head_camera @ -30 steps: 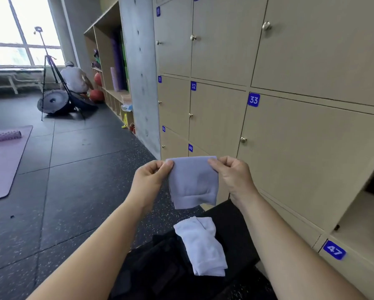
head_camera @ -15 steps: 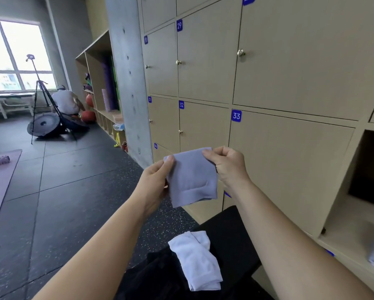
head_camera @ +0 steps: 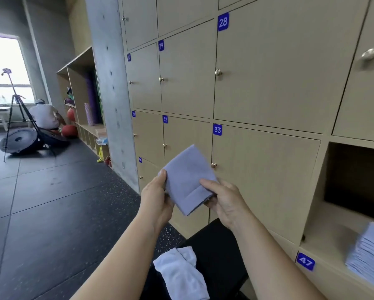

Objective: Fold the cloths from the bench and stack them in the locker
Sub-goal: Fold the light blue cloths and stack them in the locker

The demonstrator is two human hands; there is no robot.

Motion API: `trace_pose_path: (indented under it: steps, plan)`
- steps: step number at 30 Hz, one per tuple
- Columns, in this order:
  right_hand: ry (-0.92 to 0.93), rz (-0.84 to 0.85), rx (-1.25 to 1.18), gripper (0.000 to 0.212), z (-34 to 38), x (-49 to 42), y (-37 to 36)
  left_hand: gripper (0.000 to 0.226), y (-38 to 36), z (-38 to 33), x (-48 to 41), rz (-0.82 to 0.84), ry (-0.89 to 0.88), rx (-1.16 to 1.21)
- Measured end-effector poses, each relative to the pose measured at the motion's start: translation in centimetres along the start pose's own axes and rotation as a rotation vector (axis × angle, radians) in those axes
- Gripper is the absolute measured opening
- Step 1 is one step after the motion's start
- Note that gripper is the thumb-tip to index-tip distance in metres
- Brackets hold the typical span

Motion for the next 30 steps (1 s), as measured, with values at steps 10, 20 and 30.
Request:
trace_pose_path:
  steps: [10, 20, 30]
  plan:
    - [0.193, 0.056, 0.332, 0.018, 4.0, 0.6, 2.5, 0.056, -0.6, -1.5, 2.1, 0.09, -0.326, -0.759]
    - [-0.098, -0.025, 0.3, 0.053, 1.2, 2.0, 2.8, 0.037, -3.3, -1.7, 3.6, 0.082, -0.61, -0.635]
    - [0.462, -0.406, 0.717, 0.042, 2.4, 3.0, 3.5, 0.042, -2.3, -1.6, 4.1, -0.086, -0.799, -0.824]
Point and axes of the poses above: each hand's wrist, its own x-axis away from the middle knuckle, its own y-axis out of the back of the hand, z = x × y, the point moved 7 cm from there along -x, towards the middle knuckle, and after that the axes turned 6 degrees about x, right-handed, at the moved point
